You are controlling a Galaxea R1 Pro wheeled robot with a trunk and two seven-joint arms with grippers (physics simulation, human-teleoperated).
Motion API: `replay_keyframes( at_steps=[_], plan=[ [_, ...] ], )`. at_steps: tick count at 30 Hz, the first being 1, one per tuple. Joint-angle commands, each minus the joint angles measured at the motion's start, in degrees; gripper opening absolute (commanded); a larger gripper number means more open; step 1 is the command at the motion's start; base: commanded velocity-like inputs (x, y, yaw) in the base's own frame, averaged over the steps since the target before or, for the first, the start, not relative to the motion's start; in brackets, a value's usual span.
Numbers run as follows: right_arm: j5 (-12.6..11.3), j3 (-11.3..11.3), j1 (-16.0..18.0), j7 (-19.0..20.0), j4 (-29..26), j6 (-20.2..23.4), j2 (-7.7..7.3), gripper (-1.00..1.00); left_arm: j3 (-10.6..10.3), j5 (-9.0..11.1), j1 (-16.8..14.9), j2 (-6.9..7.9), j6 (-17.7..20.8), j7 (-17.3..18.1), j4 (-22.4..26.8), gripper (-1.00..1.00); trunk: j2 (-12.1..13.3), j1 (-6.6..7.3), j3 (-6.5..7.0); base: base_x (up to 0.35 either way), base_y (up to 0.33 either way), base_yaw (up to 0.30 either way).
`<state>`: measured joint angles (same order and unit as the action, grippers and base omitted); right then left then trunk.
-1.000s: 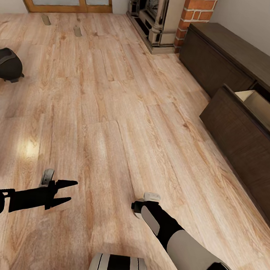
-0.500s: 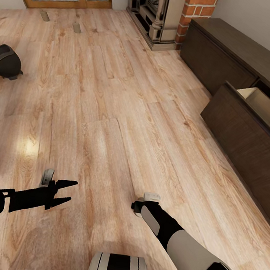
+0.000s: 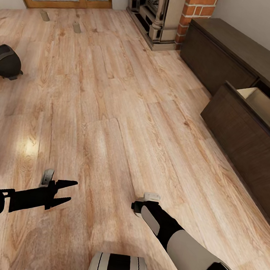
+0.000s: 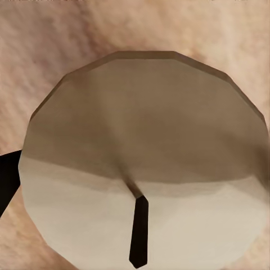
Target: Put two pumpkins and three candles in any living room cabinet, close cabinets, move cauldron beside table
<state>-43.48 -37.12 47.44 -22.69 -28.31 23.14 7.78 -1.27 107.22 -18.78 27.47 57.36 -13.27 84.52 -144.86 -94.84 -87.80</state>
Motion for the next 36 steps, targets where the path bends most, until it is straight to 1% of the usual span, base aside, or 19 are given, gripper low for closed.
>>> replay_keyframes(
  at_steps=[1,18,31,36],
  plan=[
    [-0.6,-0.4,0.1,-0.5,-0.1,0.1,-0.05,-1.00,0.0,0.6,0.0,0.04,0.0,-0.5,0.0,1.00,0.0,0.01,-0.04,0.000,0.000,0.000],
    [-0.5,-0.4,0.0,-0.5,-0.1,0.1,-0.02,-1.00,0.0,0.6,0.0,0.04,0.0,-0.6,0.0,1.00,0.0,0.01,-0.04,0.000,0.000,0.000],
    [-0.5,-0.4,0.1,-0.5,-0.2,0.1,-0.12,-1.00,0.0,0.2,0.0,0.04,-0.2,-0.9,0.0,1.00,0.2,0.35,2.84,0.000,0.000,0.000],
    [-0.6,-0.3,0.1,-0.5,-0.6,0.1,-0.26,-1.00,0.1,0.1,0.0,0.04,-0.2,-1.0,-1.3,1.00,0.2,0.47,3.95,0.000,0.000,0.000]
  ],
)
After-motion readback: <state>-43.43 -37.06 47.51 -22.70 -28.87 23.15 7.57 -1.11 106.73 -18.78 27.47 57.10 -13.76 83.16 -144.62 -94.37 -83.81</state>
